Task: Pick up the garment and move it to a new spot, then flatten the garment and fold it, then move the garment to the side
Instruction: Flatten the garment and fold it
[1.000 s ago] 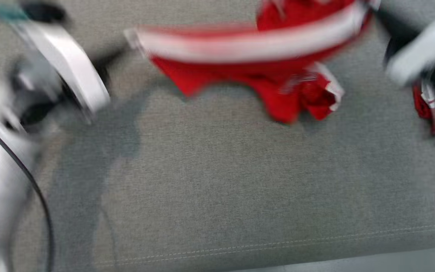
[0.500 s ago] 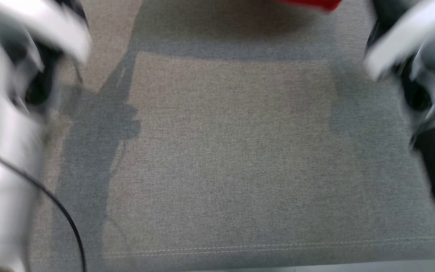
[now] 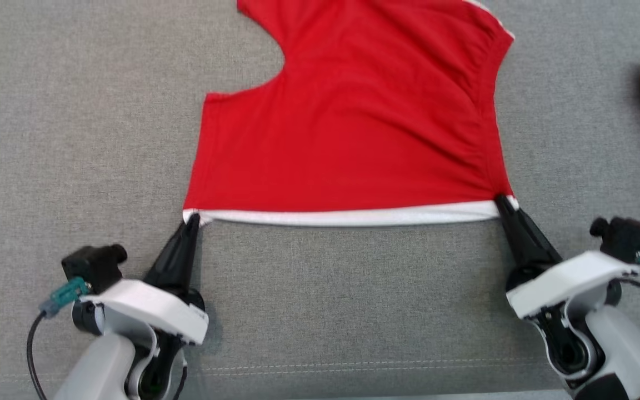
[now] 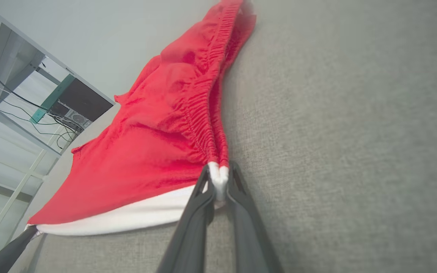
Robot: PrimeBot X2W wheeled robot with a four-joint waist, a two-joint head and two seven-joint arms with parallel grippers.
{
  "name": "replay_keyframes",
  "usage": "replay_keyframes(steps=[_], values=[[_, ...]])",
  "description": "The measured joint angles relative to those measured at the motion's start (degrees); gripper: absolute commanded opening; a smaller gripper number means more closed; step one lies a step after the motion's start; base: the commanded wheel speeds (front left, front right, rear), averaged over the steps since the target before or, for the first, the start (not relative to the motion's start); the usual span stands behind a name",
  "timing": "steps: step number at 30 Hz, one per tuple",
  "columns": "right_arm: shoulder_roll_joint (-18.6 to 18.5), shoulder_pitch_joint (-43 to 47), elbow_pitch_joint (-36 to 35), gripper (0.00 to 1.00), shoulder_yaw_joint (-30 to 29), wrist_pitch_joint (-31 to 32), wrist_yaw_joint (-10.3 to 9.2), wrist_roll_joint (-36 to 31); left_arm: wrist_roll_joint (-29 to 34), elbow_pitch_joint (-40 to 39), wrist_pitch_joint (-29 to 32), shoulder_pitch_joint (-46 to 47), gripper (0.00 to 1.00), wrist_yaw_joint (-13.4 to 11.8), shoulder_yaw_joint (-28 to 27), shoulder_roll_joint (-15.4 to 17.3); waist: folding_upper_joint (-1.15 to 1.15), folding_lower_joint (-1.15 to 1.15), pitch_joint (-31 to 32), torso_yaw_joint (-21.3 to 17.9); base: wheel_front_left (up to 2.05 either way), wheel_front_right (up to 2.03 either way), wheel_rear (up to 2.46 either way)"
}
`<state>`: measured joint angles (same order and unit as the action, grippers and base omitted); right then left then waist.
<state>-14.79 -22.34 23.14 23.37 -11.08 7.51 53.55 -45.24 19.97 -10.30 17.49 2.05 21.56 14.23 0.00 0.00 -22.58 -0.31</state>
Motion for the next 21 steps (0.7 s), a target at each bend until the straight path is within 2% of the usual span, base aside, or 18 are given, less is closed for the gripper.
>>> replay_keyframes(steps=[9,16,17,18,19,20,21], values=[[1.0,7.2,-0.4,0.00,-4.4,-0.7,0.20,-5.9,1.0,-9.9,3.3,-7.5,0.00,-5.2,1.0,1.9,0.00,0.00,2.8,0.4,0.00,0.00,0.00],[3.3,10.6,-2.1,0.00,-7.9,1.6,0.24,-8.9,-0.6,-13.7,6.1,-11.8,0.00,-7.2,1.1,2.8,0.00,0.00,3.8,1.7,0.00,0.00,0.00],[3.6,11.0,-2.3,0.36,-8.4,2.0,0.24,-9.4,-0.9,-13.7,6.3,-11.9,0.00,-7.2,1.2,2.8,0.00,0.00,3.9,1.9,0.00,0.00,0.00],[3.8,11.3,-2.4,0.70,-8.8,2.3,0.24,-9.8,-1.2,-13.7,6.6,-12.1,0.48,-7.1,1.2,2.8,0.00,0.00,4.0,2.0,0.00,0.00,0.00],[4.1,11.5,-2.6,0.70,-9.3,2.6,0.24,-10.1,-1.4,-13.7,6.8,-12.2,0.48,-7.1,1.3,2.8,0.00,0.00,4.1,2.1,0.00,0.00,0.00],[4.4,11.7,-3.1,1.00,-10.0,2.7,0.23,-10.6,-1.6,-13.6,6.8,-12.3,1.00,-7.0,1.3,2.8,0.00,0.00,4.3,2.1,0.00,0.00,0.00],[4.4,12.1,-3.7,1.00,-10.5,3.0,0.19,-11.0,-2.0,-13.5,6.8,-12.3,1.00,-6.8,1.3,2.8,0.00,0.00,4.4,2.2,0.00,0.00,0.00]])
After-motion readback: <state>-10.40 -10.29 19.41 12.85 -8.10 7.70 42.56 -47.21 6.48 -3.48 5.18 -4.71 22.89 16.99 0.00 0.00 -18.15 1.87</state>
